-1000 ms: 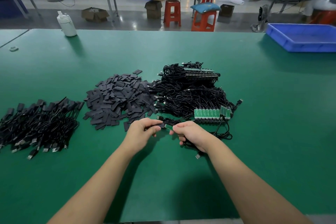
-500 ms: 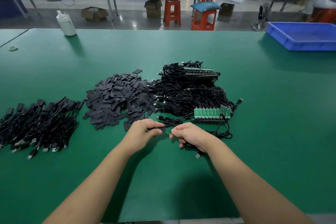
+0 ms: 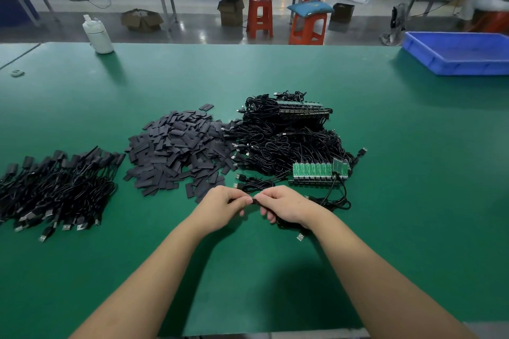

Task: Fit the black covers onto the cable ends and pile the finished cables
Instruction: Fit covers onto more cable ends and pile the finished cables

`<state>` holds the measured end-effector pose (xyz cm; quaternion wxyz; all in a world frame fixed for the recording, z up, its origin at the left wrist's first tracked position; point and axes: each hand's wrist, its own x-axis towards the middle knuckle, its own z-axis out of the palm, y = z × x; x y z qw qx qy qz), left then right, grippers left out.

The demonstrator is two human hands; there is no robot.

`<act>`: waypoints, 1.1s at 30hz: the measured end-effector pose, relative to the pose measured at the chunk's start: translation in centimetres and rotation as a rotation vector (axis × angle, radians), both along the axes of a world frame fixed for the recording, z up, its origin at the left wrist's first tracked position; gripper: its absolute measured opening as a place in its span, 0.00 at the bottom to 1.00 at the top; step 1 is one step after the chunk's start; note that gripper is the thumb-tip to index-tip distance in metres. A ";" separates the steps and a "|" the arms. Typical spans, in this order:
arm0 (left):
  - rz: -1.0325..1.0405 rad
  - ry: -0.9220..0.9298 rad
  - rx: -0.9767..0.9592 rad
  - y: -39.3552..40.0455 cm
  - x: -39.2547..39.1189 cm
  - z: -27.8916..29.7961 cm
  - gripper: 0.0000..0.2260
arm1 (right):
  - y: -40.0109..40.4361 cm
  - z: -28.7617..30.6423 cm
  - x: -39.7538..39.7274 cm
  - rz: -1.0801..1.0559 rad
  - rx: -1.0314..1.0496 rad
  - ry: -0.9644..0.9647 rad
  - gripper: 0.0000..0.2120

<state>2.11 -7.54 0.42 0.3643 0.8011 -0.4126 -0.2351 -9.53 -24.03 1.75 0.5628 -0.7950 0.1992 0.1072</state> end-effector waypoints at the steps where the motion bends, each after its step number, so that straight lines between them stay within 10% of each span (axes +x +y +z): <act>1: 0.022 0.022 0.016 -0.1 0.0 -0.1 0.12 | 0.0 0.1 0.0 0.007 -0.017 -0.019 0.12; 6: 0.097 0.043 0.020 -0.4 -0.4 -0.2 0.06 | -0.5 0.2 0.1 0.034 -0.204 -0.023 0.07; 13: -0.101 -0.612 0.075 -0.2 -0.9 0.4 0.15 | -0.2 0.4 0.3 0.054 -0.227 0.020 0.11; 33: -0.141 -0.543 -0.124 0.0 -2.1 -0.3 0.10 | -0.3 0.2 -0.3 -0.023 -0.002 0.023 0.08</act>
